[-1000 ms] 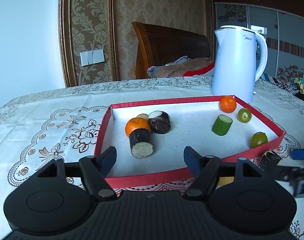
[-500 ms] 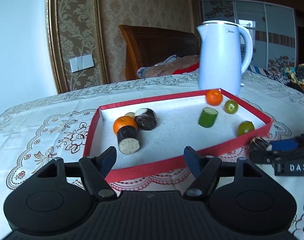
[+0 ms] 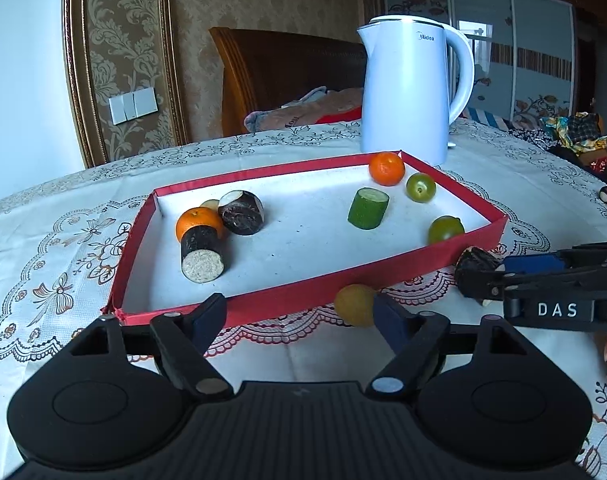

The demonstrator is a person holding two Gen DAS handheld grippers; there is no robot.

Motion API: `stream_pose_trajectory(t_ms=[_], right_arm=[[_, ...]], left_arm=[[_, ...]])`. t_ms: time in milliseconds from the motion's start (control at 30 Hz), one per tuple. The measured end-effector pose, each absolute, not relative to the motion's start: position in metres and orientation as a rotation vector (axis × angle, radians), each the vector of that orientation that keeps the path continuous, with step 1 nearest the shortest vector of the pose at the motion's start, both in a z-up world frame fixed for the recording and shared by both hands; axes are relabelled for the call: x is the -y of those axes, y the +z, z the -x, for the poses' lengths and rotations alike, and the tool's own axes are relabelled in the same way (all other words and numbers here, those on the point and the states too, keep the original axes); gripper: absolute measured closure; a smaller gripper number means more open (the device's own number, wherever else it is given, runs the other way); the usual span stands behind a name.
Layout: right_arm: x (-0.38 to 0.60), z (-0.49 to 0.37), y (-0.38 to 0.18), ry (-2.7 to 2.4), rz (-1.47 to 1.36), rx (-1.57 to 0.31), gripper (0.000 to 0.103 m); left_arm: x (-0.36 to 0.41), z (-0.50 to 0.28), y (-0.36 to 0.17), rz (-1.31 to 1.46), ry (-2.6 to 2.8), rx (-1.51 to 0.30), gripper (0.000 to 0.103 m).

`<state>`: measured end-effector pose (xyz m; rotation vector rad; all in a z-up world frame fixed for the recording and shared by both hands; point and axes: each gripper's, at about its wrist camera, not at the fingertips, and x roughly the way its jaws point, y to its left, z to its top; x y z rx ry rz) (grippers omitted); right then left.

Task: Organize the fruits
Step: 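Grasp the small yellow round fruit with the left gripper while the right gripper grasps a dark eggplant piece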

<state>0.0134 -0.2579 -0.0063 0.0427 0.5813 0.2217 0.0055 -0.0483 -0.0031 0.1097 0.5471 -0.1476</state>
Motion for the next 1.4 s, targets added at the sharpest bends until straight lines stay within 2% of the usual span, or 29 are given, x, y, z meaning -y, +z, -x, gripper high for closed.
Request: stream_pose_trajectory(t_ms=[167, 233, 533, 667, 767, 833, 900, 1033, 1400], right_arm=[[0.257, -0.014, -0.007, 0.221, -0.038, -0.585, 0.053], [0.257, -0.015, -0.008, 0.204, -0.039, -0.596, 0.038], [0.258, -0.015, -0.008, 0.207, -0.044, -0.597, 0.037], [0.258, -0.015, -0.008, 0.212, -0.04, -0.598, 0.035], [0.257, -0.015, -0.008, 0.215, -0.038, -0.6, 0.034], [0.258, -0.015, -0.008, 0.217, -0.04, -0.6, 0.033], [0.258, -0.016, -0.008, 0.219, -0.041, -0.601, 0.032], [0.258, -0.016, -0.008, 0.224, -0.041, -0.602, 0.024], [0.257, -0.016, -0.008, 0.22, -0.035, -0.604, 0.024]], left_arm=[[0.051, -0.01, -0.002, -0.068, -0.173, -0.583, 0.023], [0.051, -0.014, -0.004, -0.047, -0.173, -0.613, 0.023], [0.045, -0.037, -0.01, 0.125, -0.108, -0.703, 0.023], [0.051, -0.035, -0.011, 0.086, -0.09, -0.694, 0.022], [0.05, -0.034, -0.012, 0.076, -0.091, -0.69, 0.027], [0.047, -0.032, -0.012, 0.066, -0.089, -0.685, 0.034], [0.046, -0.03, -0.012, 0.04, -0.07, -0.679, 0.046], [0.044, -0.023, -0.014, -0.032, -0.027, -0.668, 0.046], [0.045, -0.016, -0.015, -0.122, -0.002, -0.635, 0.046]])
